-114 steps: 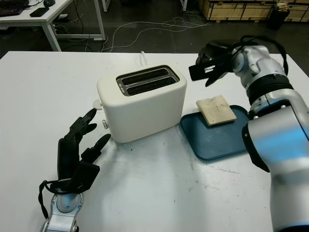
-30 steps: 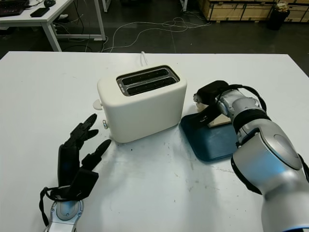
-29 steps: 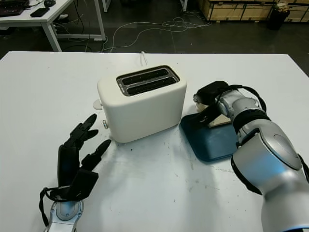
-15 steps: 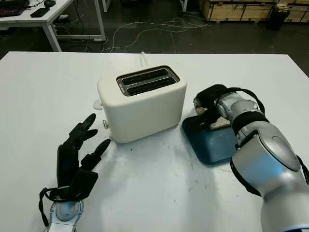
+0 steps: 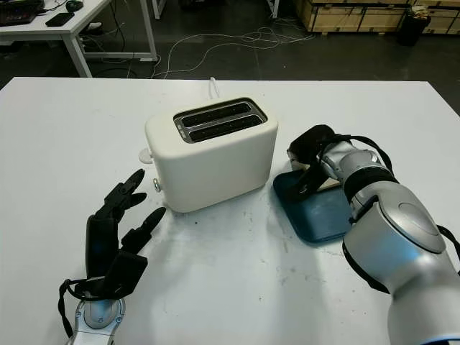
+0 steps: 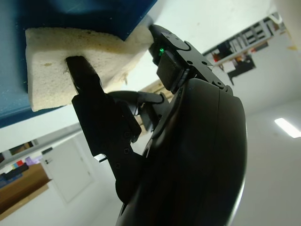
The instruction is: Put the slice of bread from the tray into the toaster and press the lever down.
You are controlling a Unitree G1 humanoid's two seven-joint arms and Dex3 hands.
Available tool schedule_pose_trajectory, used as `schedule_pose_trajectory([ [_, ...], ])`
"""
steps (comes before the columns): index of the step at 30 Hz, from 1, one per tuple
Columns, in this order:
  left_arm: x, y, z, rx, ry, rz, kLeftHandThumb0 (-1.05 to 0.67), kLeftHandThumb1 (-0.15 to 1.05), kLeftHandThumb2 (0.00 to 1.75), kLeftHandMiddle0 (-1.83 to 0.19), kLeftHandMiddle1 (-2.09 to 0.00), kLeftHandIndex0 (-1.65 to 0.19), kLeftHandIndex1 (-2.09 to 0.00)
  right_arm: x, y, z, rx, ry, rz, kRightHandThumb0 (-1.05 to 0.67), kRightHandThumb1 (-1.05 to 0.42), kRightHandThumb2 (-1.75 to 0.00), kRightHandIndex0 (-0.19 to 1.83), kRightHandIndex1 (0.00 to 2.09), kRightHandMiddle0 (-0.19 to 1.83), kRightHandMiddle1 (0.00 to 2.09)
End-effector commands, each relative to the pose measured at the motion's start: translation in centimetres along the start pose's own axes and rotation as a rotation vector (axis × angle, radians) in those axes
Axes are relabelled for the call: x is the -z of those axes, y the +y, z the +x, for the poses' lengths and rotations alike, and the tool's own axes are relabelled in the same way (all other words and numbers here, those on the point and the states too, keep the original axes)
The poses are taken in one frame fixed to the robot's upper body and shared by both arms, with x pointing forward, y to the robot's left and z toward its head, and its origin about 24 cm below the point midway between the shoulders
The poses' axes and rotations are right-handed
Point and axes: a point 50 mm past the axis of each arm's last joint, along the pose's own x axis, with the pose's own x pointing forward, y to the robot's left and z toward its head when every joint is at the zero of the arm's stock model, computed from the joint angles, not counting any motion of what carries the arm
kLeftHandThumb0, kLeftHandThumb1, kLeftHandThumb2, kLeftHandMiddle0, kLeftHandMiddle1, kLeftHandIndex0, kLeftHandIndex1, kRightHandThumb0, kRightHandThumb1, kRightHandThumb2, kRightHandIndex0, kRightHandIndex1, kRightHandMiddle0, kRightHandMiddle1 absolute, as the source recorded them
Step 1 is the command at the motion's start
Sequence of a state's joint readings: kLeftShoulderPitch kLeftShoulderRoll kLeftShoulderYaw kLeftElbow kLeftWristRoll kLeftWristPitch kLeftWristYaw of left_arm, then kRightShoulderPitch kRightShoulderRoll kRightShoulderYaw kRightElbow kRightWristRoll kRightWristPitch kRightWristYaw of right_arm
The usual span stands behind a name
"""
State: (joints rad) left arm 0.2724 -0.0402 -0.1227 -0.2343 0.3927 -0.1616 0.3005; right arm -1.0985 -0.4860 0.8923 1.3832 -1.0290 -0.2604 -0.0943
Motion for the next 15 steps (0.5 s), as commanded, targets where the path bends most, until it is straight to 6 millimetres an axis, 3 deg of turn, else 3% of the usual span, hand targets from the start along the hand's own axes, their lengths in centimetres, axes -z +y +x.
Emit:
schedule_pose_trajectory([
  [1,-0.08,-0.05,-0.1,0.0,0.001,0.002,-0.59,0.92,0.15,-0.32,-0.86,-0.54,-0.03,-0.06,1.09,-0.16,-0.02,-0.001,0.005,-0.2,-0.85,0.0,0.62,1.64,0.71,0.96],
  [4,-0.07,-0.09,-0.07,0.003,-0.004,0.002,-0.58,0.92,0.14,-0.32,-0.86,-0.54,-0.02,0.16,0.95,-0.25,0.018,-0.001,0.009,-0.16,-0.84,0.0,0.64,1.58,0.85,0.69],
  [7,-0.08,-0.2,-0.01,0.0,-0.002,0.004,-0.6,0.92,0.15,-0.33,-0.86,-0.55,-0.03,0.38,0.81,-0.26,0.011,0.009,0.009,-0.13,-0.85,0.0,0.6,1.6,0.77,0.9],
  [10,-0.09,-0.28,-0.02,-0.001,-0.004,0.0,-0.6,0.92,0.15,-0.34,-0.86,-0.55,-0.03,0.54,0.68,-0.31,0.035,0.014,0.034,-0.11,-0.84,0.0,0.63,1.5,0.75,0.95],
  [15,-0.12,-0.41,0.05,0.0,-0.007,0.007,-0.6,0.92,0.16,-0.34,-0.86,-0.55,-0.02,0.93,0.4,-0.35,0.043,0.029,0.009,-0.13,-0.86,-0.01,0.61,1.52,0.71,1.02],
])
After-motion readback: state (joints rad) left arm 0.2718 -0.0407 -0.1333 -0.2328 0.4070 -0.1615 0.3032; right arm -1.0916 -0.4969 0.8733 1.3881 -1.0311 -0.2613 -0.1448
